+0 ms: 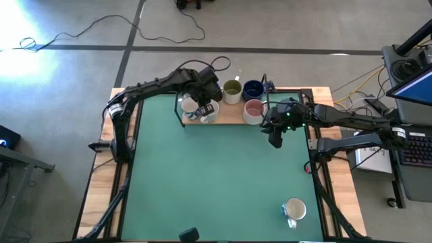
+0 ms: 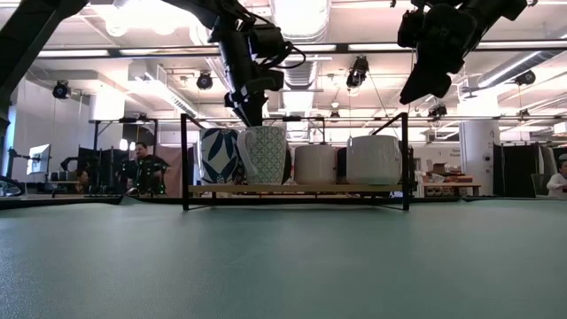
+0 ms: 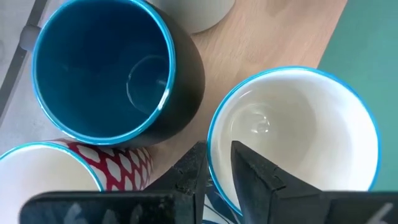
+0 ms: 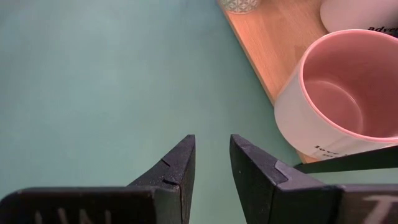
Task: Place coffee mugs
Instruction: Put the green pattern mug on the shelf, then put the blue pattern mug on the shelf
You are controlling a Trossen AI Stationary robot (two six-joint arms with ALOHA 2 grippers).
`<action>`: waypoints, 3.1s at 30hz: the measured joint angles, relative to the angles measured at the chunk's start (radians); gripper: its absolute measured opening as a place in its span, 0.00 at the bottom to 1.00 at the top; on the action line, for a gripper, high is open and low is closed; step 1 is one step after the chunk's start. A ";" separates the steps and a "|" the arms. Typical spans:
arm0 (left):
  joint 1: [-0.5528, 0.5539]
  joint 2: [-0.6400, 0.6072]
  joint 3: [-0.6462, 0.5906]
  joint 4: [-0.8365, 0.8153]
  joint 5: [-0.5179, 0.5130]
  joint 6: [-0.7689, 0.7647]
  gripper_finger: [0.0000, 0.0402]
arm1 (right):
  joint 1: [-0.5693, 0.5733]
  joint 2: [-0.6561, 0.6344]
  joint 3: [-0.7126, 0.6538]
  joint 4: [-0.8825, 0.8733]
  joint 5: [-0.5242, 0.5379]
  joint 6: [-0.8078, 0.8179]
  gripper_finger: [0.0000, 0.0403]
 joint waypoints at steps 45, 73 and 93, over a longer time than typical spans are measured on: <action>-0.300 0.001 -0.038 -0.018 -0.201 -0.233 0.14 | 0.000 0.000 0.000 0.000 0.000 0.000 0.22; -0.467 -0.065 -0.075 0.052 -0.177 -0.244 0.14 | 0.000 0.000 0.000 0.000 0.000 0.000 0.22; -0.580 -0.443 -1.027 1.541 0.130 -0.157 0.14 | 0.000 0.000 0.000 0.008 0.000 -0.009 0.22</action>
